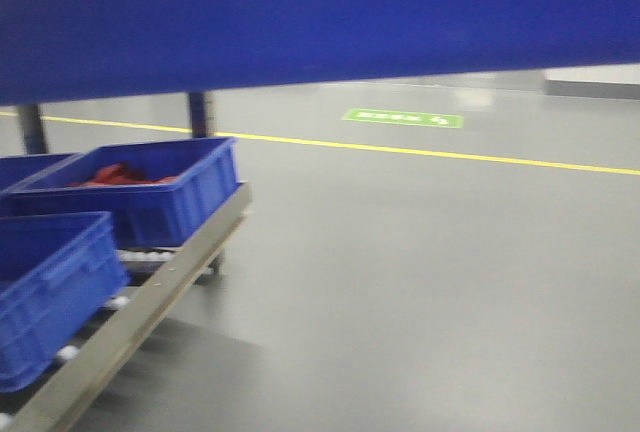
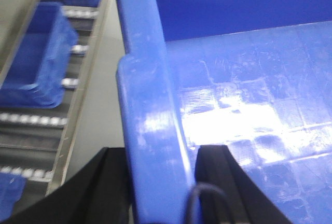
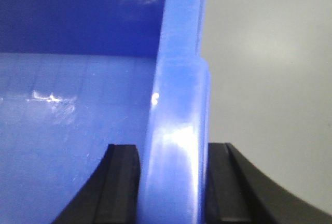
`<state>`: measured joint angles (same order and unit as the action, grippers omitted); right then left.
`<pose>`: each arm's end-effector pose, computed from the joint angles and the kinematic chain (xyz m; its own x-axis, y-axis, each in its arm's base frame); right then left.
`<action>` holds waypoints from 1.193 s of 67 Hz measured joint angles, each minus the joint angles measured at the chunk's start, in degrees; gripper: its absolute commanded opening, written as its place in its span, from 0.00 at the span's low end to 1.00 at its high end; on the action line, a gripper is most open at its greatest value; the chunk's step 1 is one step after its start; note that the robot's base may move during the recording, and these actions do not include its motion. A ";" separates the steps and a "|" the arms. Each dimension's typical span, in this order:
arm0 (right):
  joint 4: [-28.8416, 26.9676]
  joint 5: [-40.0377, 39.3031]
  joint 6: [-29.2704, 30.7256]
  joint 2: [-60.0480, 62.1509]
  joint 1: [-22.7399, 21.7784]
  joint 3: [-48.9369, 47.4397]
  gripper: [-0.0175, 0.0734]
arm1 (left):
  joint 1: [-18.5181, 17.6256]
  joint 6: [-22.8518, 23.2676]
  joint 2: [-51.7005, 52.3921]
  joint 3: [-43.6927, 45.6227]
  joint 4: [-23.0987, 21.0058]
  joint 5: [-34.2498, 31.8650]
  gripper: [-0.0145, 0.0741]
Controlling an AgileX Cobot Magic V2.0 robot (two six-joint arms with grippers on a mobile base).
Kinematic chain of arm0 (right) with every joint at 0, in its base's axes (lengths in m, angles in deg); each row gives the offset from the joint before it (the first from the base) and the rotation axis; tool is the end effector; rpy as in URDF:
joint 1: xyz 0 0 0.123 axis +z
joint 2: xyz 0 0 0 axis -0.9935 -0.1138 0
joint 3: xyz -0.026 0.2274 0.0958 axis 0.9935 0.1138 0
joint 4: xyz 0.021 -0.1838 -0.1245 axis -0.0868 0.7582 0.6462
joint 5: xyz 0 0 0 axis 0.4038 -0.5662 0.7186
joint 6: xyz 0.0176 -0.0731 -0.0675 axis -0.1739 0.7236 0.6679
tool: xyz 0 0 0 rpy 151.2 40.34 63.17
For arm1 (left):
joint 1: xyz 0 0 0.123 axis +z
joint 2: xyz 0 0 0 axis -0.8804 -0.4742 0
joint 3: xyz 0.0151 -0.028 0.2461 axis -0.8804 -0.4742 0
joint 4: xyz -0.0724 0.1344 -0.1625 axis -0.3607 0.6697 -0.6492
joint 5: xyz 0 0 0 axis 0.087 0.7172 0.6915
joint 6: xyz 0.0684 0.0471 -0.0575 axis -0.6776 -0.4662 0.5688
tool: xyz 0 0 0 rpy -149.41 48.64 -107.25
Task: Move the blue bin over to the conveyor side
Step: 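Hold the blue bin with both grippers while the base drives away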
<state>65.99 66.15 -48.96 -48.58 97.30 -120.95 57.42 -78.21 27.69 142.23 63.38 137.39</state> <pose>0.1661 0.0483 0.4325 -0.6407 -0.0686 -0.7647 -0.2374 0.9649 0.1124 0.1658 -0.0158 0.4202 -0.6838 -0.0137 -0.7295 0.0547 0.9960 -0.0701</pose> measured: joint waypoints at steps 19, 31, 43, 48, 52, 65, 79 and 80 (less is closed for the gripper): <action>0.00 0.00 0.00 0.00 0.00 0.00 0.11 | 0.00 0.00 0.00 0.00 0.00 0.00 0.15; 0.11 0.00 0.00 0.00 0.00 0.00 0.11 | 0.00 0.00 0.00 0.00 -0.12 0.00 0.15; 0.11 0.00 0.00 0.00 0.00 0.00 0.11 | 0.00 0.00 0.00 0.00 -0.12 0.00 0.15; 0.11 0.00 0.00 0.00 0.00 0.00 0.11 | 0.00 0.00 0.00 0.00 -0.12 0.00 0.15; 0.11 0.00 0.00 0.00 0.00 0.00 0.11 | 0.00 0.00 0.00 0.00 -0.12 0.00 0.15; 0.11 0.00 0.00 0.00 0.00 0.00 0.11 | 0.00 0.00 0.00 0.00 -0.12 0.00 0.15; 0.11 0.00 0.00 0.00 0.00 0.00 0.11 | 0.00 0.00 0.00 0.00 -0.12 0.00 0.15; 0.11 0.00 0.00 0.00 0.00 0.00 0.11 | 0.00 0.00 0.00 0.00 -0.12 0.00 0.15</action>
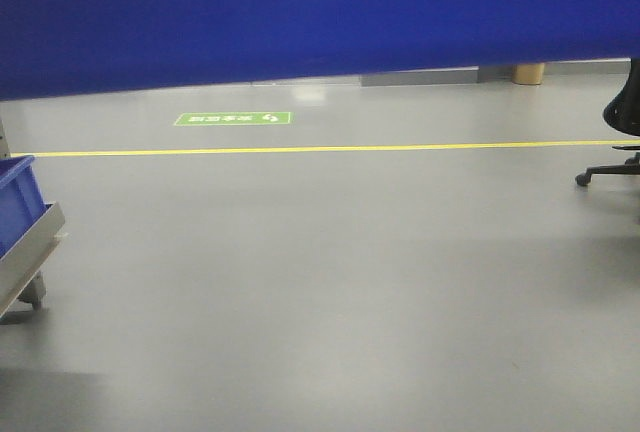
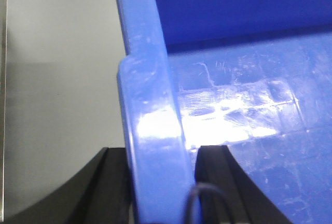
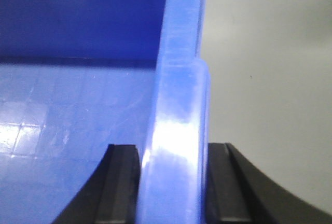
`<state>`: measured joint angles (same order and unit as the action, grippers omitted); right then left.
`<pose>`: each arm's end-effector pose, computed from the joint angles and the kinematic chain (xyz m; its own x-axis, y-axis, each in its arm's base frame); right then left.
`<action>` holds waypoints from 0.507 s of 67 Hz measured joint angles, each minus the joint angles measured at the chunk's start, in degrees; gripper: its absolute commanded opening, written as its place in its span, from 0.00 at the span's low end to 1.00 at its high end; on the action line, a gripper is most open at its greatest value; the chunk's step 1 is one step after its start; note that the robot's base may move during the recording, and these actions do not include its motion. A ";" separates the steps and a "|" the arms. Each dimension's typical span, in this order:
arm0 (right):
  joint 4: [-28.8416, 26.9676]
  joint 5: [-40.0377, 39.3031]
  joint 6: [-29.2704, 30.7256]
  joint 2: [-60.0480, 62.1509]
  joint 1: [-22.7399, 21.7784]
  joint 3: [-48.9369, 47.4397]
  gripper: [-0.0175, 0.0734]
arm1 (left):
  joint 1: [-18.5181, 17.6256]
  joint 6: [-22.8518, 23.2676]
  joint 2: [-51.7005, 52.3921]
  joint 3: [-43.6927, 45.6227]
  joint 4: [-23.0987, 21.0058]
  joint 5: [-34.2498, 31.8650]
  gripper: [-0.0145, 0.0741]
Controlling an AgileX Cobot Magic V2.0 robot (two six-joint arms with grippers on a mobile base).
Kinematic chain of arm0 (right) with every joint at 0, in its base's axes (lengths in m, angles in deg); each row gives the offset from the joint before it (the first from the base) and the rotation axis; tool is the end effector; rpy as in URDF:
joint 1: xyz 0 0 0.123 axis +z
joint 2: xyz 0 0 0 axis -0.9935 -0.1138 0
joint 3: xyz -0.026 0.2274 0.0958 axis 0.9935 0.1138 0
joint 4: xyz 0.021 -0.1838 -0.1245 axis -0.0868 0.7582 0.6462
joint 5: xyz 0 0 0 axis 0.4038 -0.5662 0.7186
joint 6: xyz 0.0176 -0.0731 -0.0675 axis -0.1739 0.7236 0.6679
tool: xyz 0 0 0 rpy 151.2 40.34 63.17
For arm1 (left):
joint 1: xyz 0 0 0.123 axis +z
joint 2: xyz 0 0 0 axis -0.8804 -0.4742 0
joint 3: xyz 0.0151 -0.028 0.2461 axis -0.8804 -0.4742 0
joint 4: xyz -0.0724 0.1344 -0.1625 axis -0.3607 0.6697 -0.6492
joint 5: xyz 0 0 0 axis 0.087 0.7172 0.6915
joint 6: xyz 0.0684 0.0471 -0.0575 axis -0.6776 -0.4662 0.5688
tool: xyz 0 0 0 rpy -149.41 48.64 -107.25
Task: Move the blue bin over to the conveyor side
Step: 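Hold the blue bin with both grippers while the base drives away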
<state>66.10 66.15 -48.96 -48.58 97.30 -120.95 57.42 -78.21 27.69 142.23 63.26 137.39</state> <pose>0.1662 0.0482 0.4325 -0.6405 -0.0691 -0.7649 -0.2365 0.9653 0.1108 0.1657 -0.0160 0.4202 -0.6839 -0.0143 -0.7294 0.0558 0.9959 -0.0719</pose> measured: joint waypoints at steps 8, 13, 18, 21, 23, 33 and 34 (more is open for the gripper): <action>0.00 0.00 0.00 0.00 0.00 0.00 0.11 | 0.00 0.00 0.00 0.00 0.00 0.00 0.15; 0.00 0.00 0.00 0.00 0.00 0.00 0.11 | 0.00 0.00 0.00 0.00 0.00 0.00 0.15; 0.00 0.00 0.00 0.00 0.00 0.00 0.11 | 0.00 0.00 0.00 0.00 0.00 0.00 0.15; 0.00 0.00 0.00 0.00 0.00 0.00 0.11 | 0.00 0.00 0.00 0.00 0.00 0.00 0.15; 0.00 0.00 0.00 0.00 0.00 0.00 0.11 | 0.00 0.00 0.00 0.00 0.00 0.00 0.15; 0.00 0.00 0.00 0.00 0.00 0.00 0.11 | 0.00 0.00 0.00 0.00 0.00 0.00 0.15; 0.00 0.00 0.00 0.00 0.00 0.00 0.11 | 0.00 0.00 0.00 0.00 0.00 0.00 0.15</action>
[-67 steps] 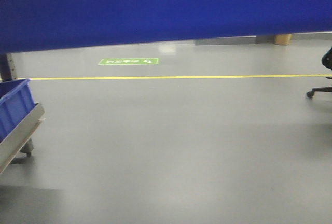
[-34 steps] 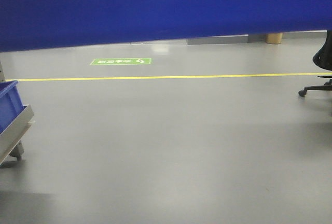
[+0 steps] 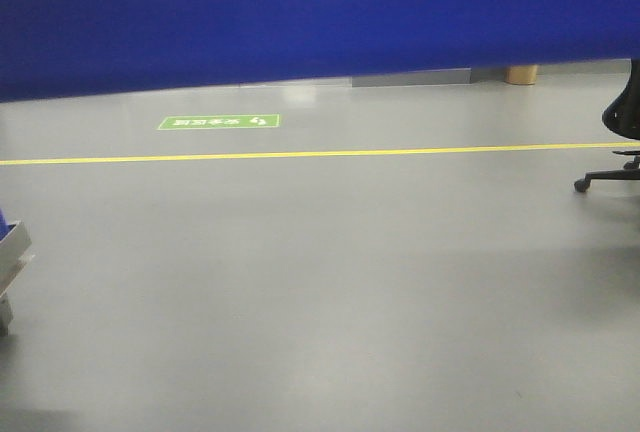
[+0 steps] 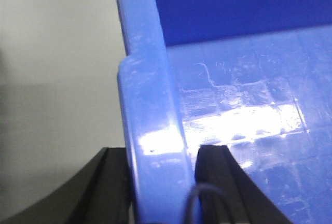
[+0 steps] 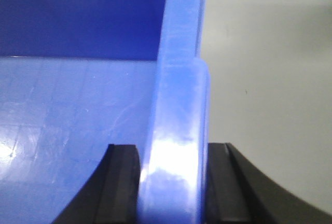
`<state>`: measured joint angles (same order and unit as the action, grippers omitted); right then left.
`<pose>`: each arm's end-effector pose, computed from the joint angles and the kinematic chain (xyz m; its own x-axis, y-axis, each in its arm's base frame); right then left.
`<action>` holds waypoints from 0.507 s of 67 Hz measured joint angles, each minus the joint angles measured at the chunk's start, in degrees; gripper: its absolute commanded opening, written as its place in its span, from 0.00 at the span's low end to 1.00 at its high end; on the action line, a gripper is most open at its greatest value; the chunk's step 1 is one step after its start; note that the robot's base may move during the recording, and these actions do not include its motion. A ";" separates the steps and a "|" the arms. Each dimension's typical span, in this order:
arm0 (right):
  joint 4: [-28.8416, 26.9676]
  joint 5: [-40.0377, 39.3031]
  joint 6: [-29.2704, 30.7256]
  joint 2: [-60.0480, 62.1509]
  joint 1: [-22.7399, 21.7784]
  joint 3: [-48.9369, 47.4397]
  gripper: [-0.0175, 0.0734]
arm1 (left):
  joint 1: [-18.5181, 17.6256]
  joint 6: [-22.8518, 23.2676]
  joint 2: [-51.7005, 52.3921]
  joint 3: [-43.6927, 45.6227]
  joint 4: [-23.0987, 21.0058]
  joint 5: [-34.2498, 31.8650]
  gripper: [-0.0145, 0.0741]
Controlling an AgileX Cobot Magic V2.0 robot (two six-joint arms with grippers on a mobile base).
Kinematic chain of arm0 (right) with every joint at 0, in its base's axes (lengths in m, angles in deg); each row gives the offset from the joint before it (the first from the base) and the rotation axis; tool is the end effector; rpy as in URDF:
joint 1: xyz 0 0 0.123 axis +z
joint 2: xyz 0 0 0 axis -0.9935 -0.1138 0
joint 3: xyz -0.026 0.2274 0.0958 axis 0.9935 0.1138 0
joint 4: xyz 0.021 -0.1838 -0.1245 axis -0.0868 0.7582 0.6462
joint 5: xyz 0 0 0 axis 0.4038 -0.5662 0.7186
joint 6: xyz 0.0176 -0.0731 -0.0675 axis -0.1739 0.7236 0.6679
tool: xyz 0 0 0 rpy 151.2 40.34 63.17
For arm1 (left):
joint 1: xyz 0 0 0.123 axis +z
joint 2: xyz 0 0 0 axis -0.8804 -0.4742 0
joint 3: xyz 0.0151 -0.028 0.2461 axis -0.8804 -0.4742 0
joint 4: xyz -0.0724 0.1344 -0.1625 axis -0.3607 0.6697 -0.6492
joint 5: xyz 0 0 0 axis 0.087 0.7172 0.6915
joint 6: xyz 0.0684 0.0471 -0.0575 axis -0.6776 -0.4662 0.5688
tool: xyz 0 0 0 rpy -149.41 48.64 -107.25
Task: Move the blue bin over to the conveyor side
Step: 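Hold the blue bin with both grippers while the base drives away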
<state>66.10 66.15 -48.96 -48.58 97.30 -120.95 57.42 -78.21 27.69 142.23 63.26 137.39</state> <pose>0.1662 0.0482 0.4325 -0.6405 -0.0691 -0.7649 -0.2365 0.9653 0.1108 0.1657 -0.0160 0.4202 -0.6839 -0.0143 -0.7294 0.0558 0.9959 -0.0719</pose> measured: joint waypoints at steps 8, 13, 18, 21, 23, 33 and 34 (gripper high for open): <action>0.00 0.00 0.00 0.00 0.00 0.00 0.11 | 0.00 0.00 0.00 0.00 0.00 0.00 0.15; 0.00 0.00 0.00 0.00 0.00 0.00 0.11 | 0.00 0.00 0.00 0.00 0.00 0.00 0.15; 0.00 0.00 0.00 0.00 0.00 0.00 0.11 | 0.00 0.00 0.00 0.00 0.00 0.00 0.15; 0.00 0.00 0.00 0.00 0.00 0.00 0.11 | 0.00 0.00 0.00 0.00 0.00 0.00 0.15; 0.00 0.00 0.00 0.00 0.00 0.00 0.11 | 0.00 0.00 0.00 0.00 0.00 0.00 0.15; 0.00 0.00 0.00 0.00 0.00 0.00 0.11 | 0.00 0.00 0.00 0.00 0.00 0.00 0.15; 0.00 0.00 0.00 0.00 0.00 0.00 0.11 | 0.00 0.00 0.00 0.00 0.00 0.00 0.15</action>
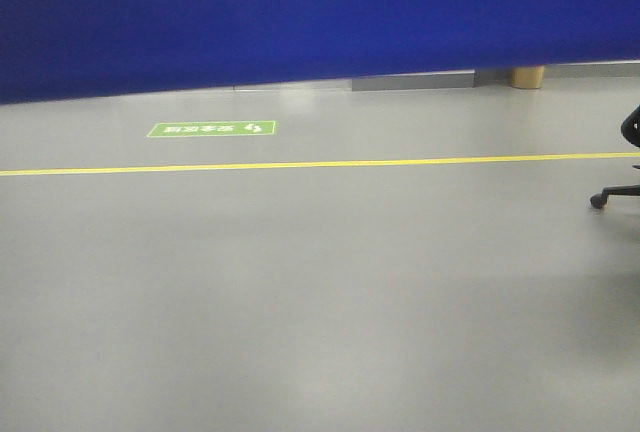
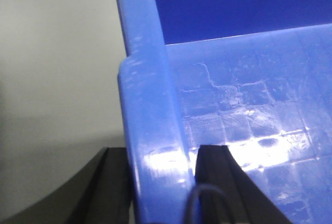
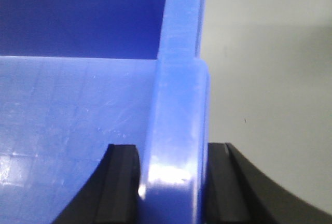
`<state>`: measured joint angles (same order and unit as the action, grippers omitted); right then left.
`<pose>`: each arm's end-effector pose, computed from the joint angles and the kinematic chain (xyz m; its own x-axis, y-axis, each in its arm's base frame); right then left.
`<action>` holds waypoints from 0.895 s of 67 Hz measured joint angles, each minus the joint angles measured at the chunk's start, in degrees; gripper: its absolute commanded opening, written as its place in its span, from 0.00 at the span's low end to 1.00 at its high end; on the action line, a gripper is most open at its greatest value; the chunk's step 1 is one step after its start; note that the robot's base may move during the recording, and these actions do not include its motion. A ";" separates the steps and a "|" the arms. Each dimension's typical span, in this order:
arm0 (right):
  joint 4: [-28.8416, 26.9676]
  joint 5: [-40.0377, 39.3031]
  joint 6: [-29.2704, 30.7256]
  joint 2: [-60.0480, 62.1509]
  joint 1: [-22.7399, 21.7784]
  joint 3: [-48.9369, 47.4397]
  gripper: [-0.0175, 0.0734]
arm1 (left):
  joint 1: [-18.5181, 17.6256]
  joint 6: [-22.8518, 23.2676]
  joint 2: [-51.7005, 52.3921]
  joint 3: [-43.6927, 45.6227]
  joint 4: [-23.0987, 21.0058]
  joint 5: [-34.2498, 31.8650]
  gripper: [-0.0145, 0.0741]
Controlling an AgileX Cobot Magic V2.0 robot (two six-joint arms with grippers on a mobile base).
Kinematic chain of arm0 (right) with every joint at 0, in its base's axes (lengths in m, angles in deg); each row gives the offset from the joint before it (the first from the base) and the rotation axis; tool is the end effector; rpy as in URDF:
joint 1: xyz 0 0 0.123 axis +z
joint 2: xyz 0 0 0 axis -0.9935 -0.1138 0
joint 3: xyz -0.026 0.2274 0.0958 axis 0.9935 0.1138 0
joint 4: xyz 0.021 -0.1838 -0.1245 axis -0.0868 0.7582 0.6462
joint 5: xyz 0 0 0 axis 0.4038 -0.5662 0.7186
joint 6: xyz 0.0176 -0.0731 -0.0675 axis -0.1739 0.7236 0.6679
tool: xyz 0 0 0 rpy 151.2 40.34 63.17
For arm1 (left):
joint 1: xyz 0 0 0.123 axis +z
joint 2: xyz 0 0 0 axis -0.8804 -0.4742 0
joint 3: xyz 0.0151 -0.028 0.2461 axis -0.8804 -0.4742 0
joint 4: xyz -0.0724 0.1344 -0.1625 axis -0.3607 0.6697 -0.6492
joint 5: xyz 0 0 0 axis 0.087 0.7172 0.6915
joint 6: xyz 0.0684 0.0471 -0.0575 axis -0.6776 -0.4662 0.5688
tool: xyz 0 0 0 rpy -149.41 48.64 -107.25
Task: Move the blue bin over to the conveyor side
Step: 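Hold the blue bin with both grippers while the base drives away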
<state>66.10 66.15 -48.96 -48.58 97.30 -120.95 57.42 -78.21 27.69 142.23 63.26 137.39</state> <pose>0.1662 0.0482 0.4325 -0.6405 -0.0691 -0.7649 -0.2365 0.9653 0.1108 0.1657 -0.0160 0.4202 -0.6839 -0.0143 -0.7294 0.0558 0.9959 -0.0719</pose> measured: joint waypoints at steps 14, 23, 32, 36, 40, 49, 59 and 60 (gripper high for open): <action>0.00 0.00 0.00 0.00 0.00 0.00 0.11 | 0.00 0.00 0.00 0.00 0.12 0.00 0.15; 0.00 0.00 0.00 0.00 0.00 0.00 0.11 | 0.00 -0.11 0.00 0.00 0.24 0.00 0.15; 0.00 0.00 0.00 0.00 0.00 0.00 0.11 | 0.00 -0.11 0.00 0.00 0.24 0.00 0.15; 0.00 0.00 0.00 0.00 0.00 0.00 0.11 | 0.00 -0.11 0.00 0.00 0.24 0.00 0.15; 0.00 0.00 0.00 0.00 0.00 0.00 0.11 | 0.00 -0.11 0.00 0.00 0.33 0.00 0.15; 0.00 0.00 0.00 0.00 0.00 0.00 0.11 | 0.00 -0.11 0.00 0.00 0.33 0.00 0.15; 0.00 -0.11 0.00 0.00 0.00 0.00 0.11 | 0.00 -0.11 0.00 0.00 0.33 0.00 0.15; 0.00 -0.10 0.00 0.00 0.00 0.00 0.11 | 0.00 -0.11 0.00 0.00 0.33 0.00 0.15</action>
<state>66.10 66.05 -48.96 -48.58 97.30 -120.95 57.42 -78.33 27.69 142.23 63.59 137.39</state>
